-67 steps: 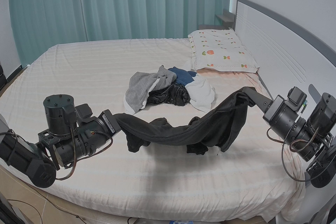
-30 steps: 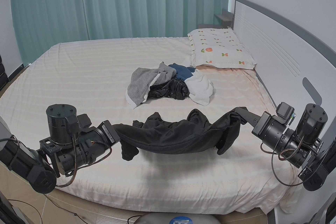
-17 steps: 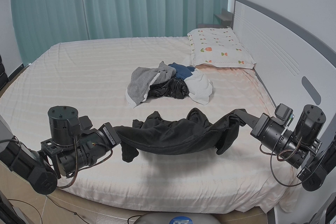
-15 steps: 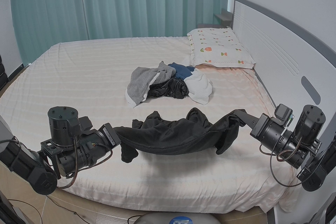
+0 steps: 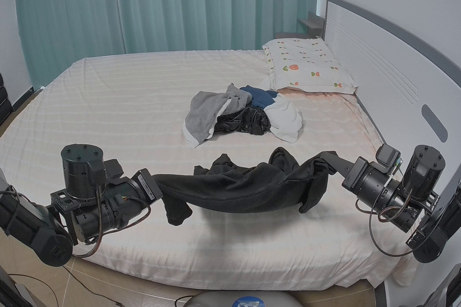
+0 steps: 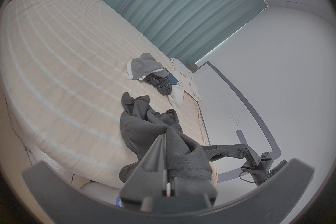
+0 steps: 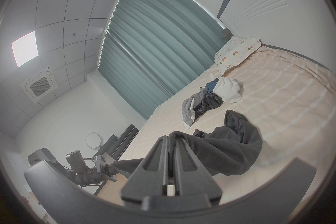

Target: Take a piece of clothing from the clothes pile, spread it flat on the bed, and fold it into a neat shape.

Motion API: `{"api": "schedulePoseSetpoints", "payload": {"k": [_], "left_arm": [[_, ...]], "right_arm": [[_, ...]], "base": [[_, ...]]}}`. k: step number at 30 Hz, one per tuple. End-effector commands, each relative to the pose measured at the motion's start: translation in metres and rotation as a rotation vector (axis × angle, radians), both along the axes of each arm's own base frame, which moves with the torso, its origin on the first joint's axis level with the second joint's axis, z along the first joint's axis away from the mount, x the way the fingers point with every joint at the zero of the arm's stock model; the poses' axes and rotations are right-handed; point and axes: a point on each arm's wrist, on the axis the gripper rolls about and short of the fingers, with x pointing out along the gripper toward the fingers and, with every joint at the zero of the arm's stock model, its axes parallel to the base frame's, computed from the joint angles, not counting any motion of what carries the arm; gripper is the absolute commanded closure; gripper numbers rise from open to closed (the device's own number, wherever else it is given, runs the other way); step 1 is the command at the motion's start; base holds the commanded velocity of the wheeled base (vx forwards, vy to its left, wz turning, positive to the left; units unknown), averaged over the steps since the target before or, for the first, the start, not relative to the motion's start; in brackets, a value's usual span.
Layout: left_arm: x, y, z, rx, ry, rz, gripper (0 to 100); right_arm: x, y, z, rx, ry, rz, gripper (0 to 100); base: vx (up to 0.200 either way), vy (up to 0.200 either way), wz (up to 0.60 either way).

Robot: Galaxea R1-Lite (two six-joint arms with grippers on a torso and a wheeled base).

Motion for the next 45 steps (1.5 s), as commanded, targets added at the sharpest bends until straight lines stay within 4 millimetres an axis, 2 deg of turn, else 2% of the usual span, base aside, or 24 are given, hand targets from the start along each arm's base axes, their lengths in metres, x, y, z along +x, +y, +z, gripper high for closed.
{"api": "schedulePoseSetpoints", "payload": {"k": [1,12,45], "left_arm": [[-0.004,0.0019,0.0139,-0.018,-0.04,0.001,100],[-0.0053,0.003,0.017,-0.016,-0.055,0.002,100],[-0.0095,0.0051,0.0217,-0.004,-0.079,-0.005,100]], "right_arm": [[0.0011,0.0013,-0.0013,-0.005,0.001,-0.012,100],[0.0042,0.0056,0.0035,0.001,-0.024,-0.09,100],[0.0023,0.0095,0.0048,0.003,-0.031,-0.081,100]], "base": [[0.0,0.2,0.0],[0.0,0.2,0.0],[0.0,0.2,0.0]]}}
